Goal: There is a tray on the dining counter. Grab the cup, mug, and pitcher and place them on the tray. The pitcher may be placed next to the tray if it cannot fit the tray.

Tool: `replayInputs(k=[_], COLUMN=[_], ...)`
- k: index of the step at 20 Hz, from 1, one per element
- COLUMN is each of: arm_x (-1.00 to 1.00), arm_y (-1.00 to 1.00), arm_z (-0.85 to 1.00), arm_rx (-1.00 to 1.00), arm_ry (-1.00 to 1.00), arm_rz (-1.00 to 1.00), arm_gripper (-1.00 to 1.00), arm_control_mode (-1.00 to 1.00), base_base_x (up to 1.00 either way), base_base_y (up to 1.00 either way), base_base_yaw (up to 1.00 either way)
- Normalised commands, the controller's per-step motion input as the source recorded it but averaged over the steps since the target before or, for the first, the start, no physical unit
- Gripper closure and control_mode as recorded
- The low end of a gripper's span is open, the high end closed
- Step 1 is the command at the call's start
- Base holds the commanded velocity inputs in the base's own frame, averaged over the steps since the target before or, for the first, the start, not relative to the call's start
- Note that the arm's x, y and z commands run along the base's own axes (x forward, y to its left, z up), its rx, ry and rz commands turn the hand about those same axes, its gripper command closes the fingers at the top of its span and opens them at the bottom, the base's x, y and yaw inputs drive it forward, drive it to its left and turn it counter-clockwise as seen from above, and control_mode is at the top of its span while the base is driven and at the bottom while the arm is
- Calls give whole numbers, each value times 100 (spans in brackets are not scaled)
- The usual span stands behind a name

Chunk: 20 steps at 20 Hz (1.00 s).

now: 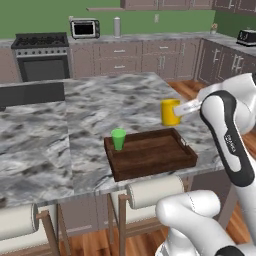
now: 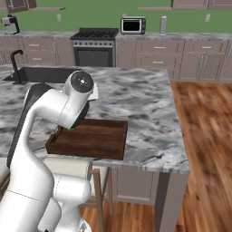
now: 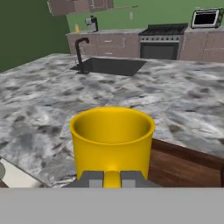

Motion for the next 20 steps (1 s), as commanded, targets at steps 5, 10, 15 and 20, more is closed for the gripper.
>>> replayInputs(k=[5,10,15,20], arm_x=[1,0,0,0], arm_y=[0,0,0,0], arm_z=[-15,-28,-20,-13], arm_rx=[0,0,0,0], arm_ry=[3,1,0,0], arm_rz=[19,19,18,18], arm_gripper=[100,100,100,100], arm_control_mode=[-100,-100,-100,-100], base_base_x=[0,0,0,0], base_base_y=[0,0,0,0], base_base_yaw=[0,0,0,0])
